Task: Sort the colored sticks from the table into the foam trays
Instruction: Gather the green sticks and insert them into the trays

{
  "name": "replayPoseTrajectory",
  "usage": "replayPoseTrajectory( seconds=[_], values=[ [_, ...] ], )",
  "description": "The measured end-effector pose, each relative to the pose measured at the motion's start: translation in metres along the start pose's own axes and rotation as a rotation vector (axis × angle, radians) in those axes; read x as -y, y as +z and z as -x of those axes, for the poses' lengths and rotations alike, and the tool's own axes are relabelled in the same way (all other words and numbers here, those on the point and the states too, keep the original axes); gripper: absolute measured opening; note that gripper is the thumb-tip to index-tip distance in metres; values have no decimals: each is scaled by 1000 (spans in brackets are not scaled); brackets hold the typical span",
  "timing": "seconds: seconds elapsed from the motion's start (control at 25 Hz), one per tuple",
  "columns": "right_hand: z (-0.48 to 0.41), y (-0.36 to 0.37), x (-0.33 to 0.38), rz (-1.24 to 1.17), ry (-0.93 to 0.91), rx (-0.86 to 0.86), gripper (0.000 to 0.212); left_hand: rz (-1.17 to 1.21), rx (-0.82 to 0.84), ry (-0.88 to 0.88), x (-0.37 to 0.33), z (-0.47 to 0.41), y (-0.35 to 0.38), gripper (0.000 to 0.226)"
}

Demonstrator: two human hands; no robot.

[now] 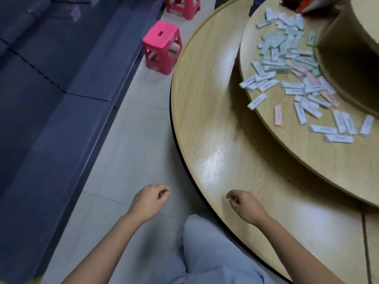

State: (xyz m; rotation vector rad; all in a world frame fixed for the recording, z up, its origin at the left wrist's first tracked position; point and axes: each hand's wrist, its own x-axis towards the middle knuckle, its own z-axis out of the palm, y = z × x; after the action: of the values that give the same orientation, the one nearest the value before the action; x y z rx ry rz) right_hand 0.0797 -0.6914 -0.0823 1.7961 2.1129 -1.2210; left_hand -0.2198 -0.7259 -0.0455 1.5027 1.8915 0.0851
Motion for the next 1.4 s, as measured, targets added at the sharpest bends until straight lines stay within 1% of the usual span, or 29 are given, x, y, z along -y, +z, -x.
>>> replayPoseTrajectory(
  seconds=[0.12, 0.28, 0.4, 0.48, 0.6, 0.68, 0.84, 0.92, 0.96, 1.04, 1.12, 1.16, 1.28, 1.32, 1.36, 1.4],
  values=[
    [-20, 3, 10, -63, 81, -33, 25, 0, 19, 86, -8, -57, -32, 20],
    [-76, -9, 33, -132, 131, -79, 24, -78, 127, 178, -12, -132, -65, 21],
    [-130, -45, 64, -169, 143, -86, 25, -181, 247, 221, -11, -182, -95, 23],
    [-169, -78, 84, -168, 119, -115, 26, -240, 281, 248, -14, -216, -113, 23],
    [-221, -134, 112, -167, 88, -202, 27, -231, 291, 244, -25, -268, -132, 23],
    [-248, -161, 124, -164, 101, -251, 27, -224, 351, 277, -37, -297, -135, 22],
    [-279, -192, 132, -212, 203, -301, 27, -229, 510, 421, -71, -362, -145, 23],
    [-286, -200, 138, -315, 316, -346, 26, -251, 581, 535, -103, -407, -161, 22],
    [-286, -205, 142, -420, 381, -399, 25, -260, 607, 607, -125, -429, -170, 21],
    [-280, -217, 153, -639, 465, -519, 21, -265, 601, 744, -175, -462, -185, 21],
    [-270, -237, 158, -801, 568, -720, 18, -280, 607, 895, -236, -491, -191, 20],
    [-266, -248, 156, -823, 640, -841, 17, -276, 604, 963, -263, -501, -190, 20],
    [-256, -277, 130, -833, 963, -1231, 13, -272, 616, 1136, -333, -506, -176, 22],
    [-253, -284, 119, -830, 1047, -1299, 12, -285, 620, 1169, -350, -501, -169, 24],
    [-250, -290, 107, -806, 1099, -1316, 13, -310, 605, 1186, -363, -497, -161, 25],
    [-248, -295, 96, -746, 1107, -1292, 17, -337, 575, 1206, -375, -493, -153, 25]
  ],
)
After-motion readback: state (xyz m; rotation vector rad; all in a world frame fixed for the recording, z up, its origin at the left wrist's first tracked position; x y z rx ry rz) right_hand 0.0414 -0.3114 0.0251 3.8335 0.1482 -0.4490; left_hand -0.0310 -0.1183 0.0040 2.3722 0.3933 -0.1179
